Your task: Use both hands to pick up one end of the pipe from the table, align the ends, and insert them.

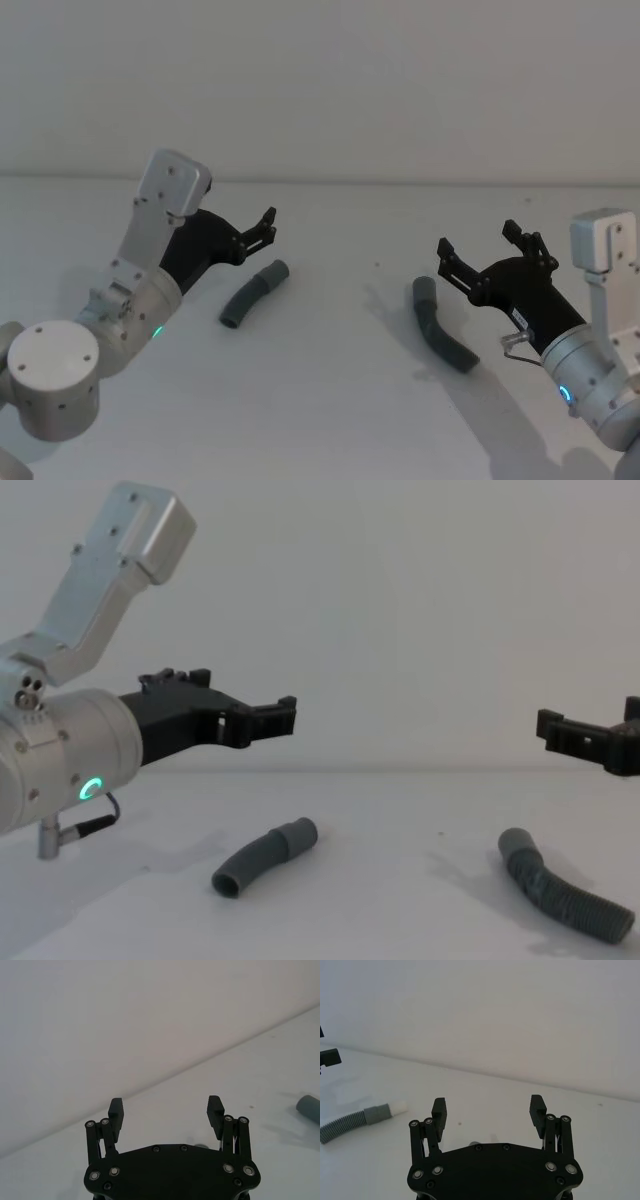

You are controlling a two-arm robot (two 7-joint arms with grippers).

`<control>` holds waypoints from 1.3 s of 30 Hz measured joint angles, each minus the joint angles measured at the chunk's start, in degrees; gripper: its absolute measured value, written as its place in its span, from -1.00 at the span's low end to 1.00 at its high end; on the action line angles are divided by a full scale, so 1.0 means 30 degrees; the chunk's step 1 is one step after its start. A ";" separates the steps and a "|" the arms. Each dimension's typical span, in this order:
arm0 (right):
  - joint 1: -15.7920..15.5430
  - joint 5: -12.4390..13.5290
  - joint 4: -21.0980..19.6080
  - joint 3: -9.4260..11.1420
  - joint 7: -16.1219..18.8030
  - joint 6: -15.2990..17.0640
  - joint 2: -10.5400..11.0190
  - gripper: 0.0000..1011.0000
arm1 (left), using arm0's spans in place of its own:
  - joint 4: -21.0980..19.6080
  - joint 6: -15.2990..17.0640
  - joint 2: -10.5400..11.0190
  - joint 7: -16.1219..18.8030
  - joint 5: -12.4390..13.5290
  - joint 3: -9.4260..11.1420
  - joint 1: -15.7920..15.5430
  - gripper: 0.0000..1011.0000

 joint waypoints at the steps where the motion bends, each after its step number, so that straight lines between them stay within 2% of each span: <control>1: 0.0094 -0.0011 0.0097 -0.0019 0.0011 0.0172 -0.0027 0.98 | 0.0104 0.0122 -0.0050 -0.0093 -0.0069 0.0007 -0.0107 0.98; 9: 0.0379 -0.0245 0.0396 -0.0072 -0.0160 0.0954 -0.0209 0.98 | 0.1263 0.1139 -0.0414 -0.1505 -0.0893 0.0047 -0.0974 0.98; 19: 0.0468 -0.0653 0.0625 -0.0179 -0.0601 0.2174 -0.0459 0.98 | 0.2705 0.1635 -0.0747 -0.3057 -0.1668 0.0063 -0.1645 0.98; 28: 0.0291 -0.0824 0.0666 -0.0275 -0.0563 0.3011 -0.0510 0.98 | 0.2990 0.2434 -0.0854 -0.3537 -0.1920 0.0012 -0.1711 0.98; 39: 0.0043 -0.0804 0.0387 -0.0200 -0.0160 0.3411 -0.0473 0.98 | 0.2349 0.4287 -0.0683 -0.3573 -0.1756 0.0137 -0.1717 0.98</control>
